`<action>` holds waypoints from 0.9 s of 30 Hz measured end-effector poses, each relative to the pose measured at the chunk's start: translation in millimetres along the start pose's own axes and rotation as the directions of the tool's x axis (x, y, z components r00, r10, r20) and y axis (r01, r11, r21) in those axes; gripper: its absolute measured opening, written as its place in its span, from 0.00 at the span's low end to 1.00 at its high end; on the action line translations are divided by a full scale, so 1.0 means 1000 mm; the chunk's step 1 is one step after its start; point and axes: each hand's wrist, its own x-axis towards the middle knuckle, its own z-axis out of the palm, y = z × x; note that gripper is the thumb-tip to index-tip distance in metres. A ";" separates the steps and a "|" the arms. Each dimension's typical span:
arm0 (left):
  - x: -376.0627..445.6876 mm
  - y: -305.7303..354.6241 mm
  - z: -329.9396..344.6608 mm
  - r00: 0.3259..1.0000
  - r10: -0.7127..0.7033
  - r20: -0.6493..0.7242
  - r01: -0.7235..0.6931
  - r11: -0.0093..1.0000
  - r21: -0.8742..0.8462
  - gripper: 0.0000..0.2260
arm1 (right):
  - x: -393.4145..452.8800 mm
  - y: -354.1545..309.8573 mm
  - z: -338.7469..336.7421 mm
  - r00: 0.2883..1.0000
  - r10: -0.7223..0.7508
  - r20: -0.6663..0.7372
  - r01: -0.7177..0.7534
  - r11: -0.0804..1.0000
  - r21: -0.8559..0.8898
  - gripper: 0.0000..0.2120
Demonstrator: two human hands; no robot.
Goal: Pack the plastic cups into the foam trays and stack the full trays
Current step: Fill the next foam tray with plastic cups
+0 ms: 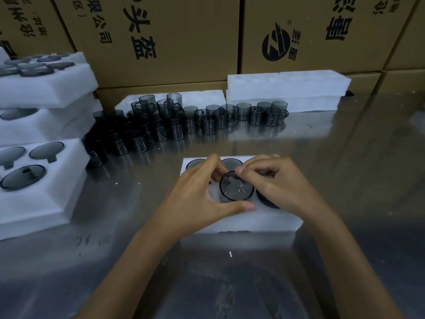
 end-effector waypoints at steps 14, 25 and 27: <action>0.003 -0.008 -0.021 0.999 0.032 0.012 -0.032 0.999 -0.022 0.12 | -0.004 0.005 -0.031 0.969 0.007 0.246 0.030 0.989 -0.146 0.15; 0.003 -0.012 -0.019 1.000 -0.022 0.018 0.023 0.997 -0.080 0.13 | -0.004 0.006 -0.033 0.945 0.153 0.291 -0.086 0.969 -0.230 0.16; 0.004 -0.013 -0.019 0.999 -0.034 0.034 0.037 0.995 -0.094 0.12 | -0.004 0.007 -0.032 0.944 0.151 0.294 -0.088 0.972 -0.216 0.17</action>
